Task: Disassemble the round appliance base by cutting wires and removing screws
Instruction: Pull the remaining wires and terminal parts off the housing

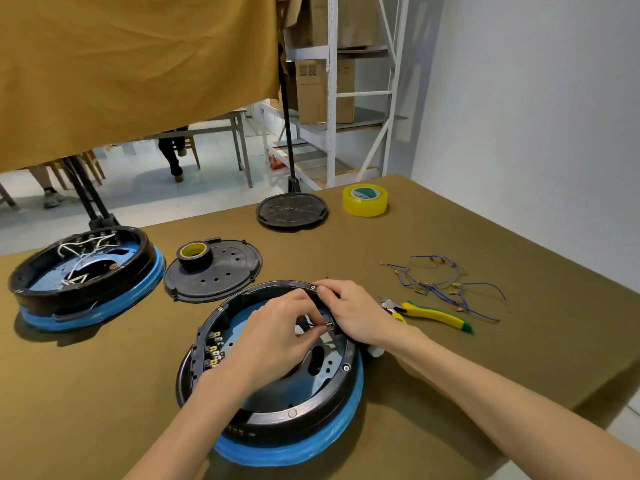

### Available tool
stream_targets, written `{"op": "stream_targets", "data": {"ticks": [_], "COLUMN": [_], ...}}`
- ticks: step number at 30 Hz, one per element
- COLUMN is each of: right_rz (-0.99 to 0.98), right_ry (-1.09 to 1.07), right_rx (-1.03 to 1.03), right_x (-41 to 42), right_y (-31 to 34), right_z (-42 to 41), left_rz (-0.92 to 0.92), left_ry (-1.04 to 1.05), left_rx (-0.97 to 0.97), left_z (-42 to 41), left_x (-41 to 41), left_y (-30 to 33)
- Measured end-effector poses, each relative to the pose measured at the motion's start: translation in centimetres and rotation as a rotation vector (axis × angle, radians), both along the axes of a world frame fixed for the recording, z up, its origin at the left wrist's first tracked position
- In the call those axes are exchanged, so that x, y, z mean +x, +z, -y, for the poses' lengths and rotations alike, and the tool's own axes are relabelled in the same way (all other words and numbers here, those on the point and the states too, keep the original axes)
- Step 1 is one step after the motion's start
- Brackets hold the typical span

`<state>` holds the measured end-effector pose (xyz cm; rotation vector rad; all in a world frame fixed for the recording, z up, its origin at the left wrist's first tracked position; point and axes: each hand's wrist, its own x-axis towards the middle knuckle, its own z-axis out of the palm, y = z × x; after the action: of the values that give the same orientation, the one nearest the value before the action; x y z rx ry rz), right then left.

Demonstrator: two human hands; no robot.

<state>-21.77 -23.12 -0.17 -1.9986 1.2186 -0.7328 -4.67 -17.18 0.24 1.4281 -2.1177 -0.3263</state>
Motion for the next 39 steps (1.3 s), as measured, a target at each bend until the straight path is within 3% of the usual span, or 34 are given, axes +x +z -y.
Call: {"op": "stream_targets", "data": {"ticks": [39], "right_rz": [0.027], "right_ry": [-0.005], "right_rx": [0.017], "right_x": [-0.18], "right_y": [-0.06], "right_z": [-0.72], "left_rz": [-0.078], "left_ry": [-0.044], "left_rx": [0.022], "left_z": [-0.24], "left_x": [-0.39], "left_y": [0.06]}}
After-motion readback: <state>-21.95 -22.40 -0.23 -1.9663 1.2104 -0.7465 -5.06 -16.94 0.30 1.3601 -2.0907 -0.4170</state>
